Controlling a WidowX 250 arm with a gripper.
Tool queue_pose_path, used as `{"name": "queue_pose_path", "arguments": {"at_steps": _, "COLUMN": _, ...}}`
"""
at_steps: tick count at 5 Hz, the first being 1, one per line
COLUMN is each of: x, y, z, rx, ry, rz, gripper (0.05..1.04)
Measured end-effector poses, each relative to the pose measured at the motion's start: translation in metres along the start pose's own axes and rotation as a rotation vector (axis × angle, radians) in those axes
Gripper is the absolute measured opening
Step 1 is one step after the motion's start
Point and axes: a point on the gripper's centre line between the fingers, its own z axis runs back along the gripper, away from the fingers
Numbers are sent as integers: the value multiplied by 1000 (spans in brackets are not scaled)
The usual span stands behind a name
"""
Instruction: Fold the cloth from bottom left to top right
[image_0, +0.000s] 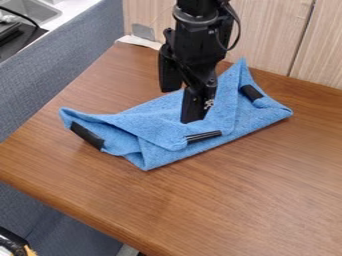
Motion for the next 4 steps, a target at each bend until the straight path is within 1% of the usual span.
{"name": "queue_pose_path", "arguments": {"at_steps": 1, "x": -1, "y": -2, "z": -7, "rx": -12, "ry": 23, "rz": 5, "gripper": 1000}}
{"name": "queue_pose_path", "arguments": {"at_steps": 2, "x": -29, "y": 22, "z": -6, "rx": 17, "ry": 37, "rz": 167, "gripper": 1000}}
{"name": "queue_pose_path", "arguments": {"at_steps": 3, "x": -46, "y": 26, "z": 1, "rx": -1, "ry": 12, "rz": 258, "gripper": 1000}}
{"name": "queue_pose_path", "arguments": {"at_steps": 4, "x": -78, "y": 33, "z": 10, "rx": -3, "ry": -6, "rz": 384, "gripper": 1000}}
